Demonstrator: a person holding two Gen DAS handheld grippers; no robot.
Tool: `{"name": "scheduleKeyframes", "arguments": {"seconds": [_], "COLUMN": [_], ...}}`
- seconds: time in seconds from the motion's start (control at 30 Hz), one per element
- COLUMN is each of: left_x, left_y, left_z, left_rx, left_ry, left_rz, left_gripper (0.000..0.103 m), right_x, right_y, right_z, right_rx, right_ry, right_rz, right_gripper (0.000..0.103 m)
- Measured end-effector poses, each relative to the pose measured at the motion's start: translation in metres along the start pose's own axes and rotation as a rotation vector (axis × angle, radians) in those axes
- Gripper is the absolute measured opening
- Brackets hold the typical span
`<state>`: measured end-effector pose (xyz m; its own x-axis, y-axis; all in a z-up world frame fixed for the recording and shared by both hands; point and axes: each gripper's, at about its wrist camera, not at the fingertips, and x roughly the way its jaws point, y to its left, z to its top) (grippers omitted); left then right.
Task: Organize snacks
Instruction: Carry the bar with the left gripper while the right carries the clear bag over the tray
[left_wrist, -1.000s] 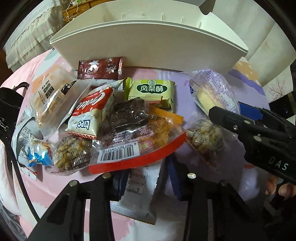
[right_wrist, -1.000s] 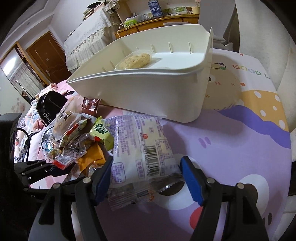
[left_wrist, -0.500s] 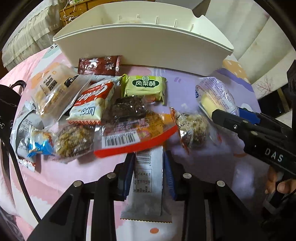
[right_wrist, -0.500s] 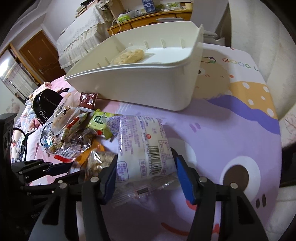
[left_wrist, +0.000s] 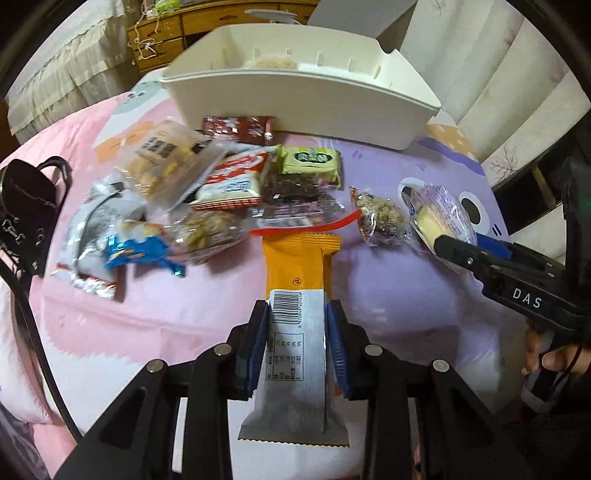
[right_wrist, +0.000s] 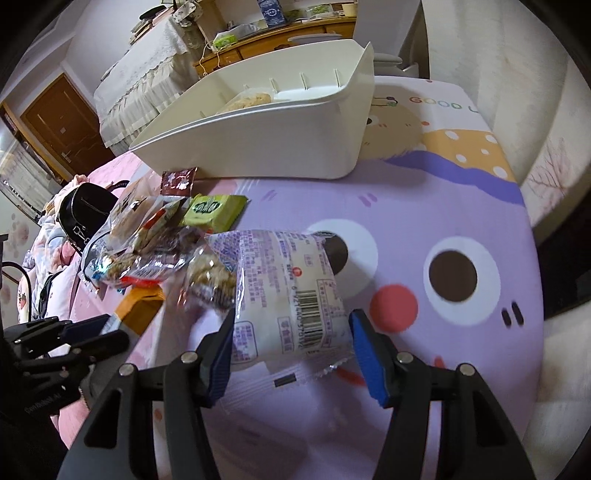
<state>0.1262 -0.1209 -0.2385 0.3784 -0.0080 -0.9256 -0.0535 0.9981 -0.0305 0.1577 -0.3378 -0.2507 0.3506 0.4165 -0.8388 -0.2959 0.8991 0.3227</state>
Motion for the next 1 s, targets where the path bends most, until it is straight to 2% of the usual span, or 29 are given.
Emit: {"name": "scheduleKeyframes", "arguments": {"seconds": [0.3, 0.57, 0.7, 0.77, 1.0], "left_x": [-0.048, -0.077, -0.092, -0.096, -0.107], "left_y": [0.029, 0.05, 0.058, 0.062, 0.075], "left_z": [0.005, 0.04, 0.064, 0.077, 0.123], "left_rx": [-0.043, -0.059, -0.037, -0.023, 0.019], "left_ry": [-0.071, -0.144, -0.183, -0.195, -0.233], "left_rz": [0.035, 0.046, 0.033, 0.026, -0.024], "left_gripper": [0.03, 0.03, 0.03, 0.03, 0.03], "right_x": [-0.017, -0.029, -0.032, -0.033, -0.029], "right_y": [0.022, 0.041, 0.047, 0.05, 0.063], "right_z": [-0.005, 0.007, 0.017, 0.022, 0.034], "right_rx": [-0.044, -0.071, -0.06, -0.054, -0.041], "right_ry": [-0.003, -0.053, -0.065, -0.069, -0.056], "right_rz": [0.031, 0.049, 0.051, 0.073, 0.017], "right_gripper": [0.058, 0.057, 0.056, 0.02, 0.02]}}
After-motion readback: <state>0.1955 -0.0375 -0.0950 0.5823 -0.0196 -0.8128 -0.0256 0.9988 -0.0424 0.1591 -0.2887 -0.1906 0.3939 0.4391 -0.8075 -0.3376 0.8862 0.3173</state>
